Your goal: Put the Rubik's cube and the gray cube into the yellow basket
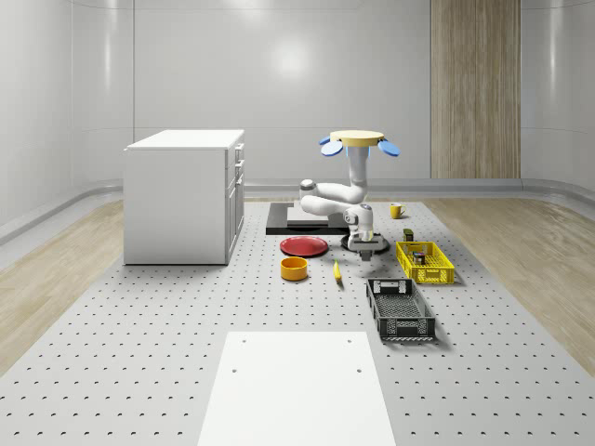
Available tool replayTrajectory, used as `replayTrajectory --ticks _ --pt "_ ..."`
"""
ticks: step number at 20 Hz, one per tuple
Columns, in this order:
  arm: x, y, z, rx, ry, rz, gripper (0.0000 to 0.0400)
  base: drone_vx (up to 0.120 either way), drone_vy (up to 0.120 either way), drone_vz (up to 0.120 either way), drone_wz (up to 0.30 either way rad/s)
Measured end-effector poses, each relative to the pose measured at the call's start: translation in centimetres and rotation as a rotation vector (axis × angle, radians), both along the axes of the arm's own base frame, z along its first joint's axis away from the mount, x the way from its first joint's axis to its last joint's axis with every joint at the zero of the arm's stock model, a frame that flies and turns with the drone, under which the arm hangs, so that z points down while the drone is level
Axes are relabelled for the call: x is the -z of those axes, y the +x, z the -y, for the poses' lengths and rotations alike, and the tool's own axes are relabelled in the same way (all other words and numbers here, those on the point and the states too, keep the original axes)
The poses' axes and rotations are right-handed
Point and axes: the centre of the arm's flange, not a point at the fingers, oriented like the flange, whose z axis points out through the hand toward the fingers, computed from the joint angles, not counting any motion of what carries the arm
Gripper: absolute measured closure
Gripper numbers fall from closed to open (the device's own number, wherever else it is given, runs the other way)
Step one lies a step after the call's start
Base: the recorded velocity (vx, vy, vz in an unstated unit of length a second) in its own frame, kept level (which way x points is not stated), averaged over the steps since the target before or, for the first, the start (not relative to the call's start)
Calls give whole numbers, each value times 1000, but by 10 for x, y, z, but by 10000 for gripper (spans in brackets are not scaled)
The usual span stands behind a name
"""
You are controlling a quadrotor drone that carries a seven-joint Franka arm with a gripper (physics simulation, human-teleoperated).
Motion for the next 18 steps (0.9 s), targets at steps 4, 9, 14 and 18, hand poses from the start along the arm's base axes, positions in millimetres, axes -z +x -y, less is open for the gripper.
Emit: replayTrajectory --ticks 4,9,14,18 --pt "9 0 0 0 0 0 150 0 0 120 0" --pt "14 0 0 0 0 0 150 120 0 96 0" --pt "15 0 0 0 0 0 150 120 112 0 0" --pt "16 0 0 0 0 0 150 120 110 0 0"
